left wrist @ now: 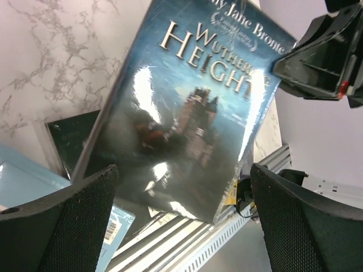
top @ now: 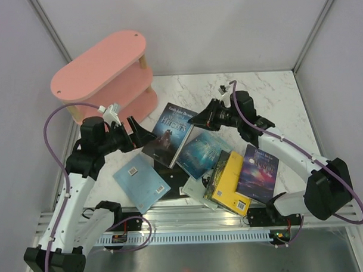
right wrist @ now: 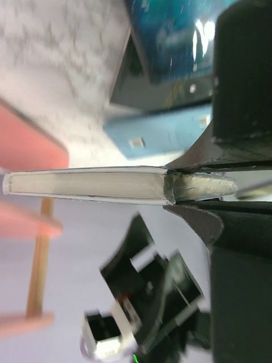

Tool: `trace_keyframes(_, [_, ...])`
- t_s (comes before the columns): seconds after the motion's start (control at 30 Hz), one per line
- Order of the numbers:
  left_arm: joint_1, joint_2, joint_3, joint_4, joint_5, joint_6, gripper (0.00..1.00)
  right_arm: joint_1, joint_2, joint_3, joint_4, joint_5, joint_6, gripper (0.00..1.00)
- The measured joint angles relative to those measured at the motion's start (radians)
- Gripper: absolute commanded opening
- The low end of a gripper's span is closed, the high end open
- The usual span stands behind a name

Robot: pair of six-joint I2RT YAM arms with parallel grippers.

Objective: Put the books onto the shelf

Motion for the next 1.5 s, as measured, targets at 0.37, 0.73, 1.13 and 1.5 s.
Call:
trace_keyframes(0.37, [0.015, 0.09, 0.069, 0.048, 0.044, 0.057, 1.0, -0.047, -0.012, -0.018, 0.277, -0.333, 0.187, 0.0])
trace_keyframes(0.73, [0.044, 0.122, 0.001, 0.351, 0.429, -0.052, 0.91, -0.053, -0.014, -0.027, 0.447, -0.426, 0.265, 0.0])
trace_keyframes(1.13, [0.055, 0.118, -0.023, 0.552, 0.637, -0.268, 0.02, -0.08, 0.132, 0.056, 0.704, -0.492, 0.344, 0.0])
trace_keyframes(1.5, [0.049, 0.272, 0.253, 0.336, 0.478, -0.245, 0.02, -0.084, 0.168, 0.14, 0.642, -0.412, 0.359, 0.97])
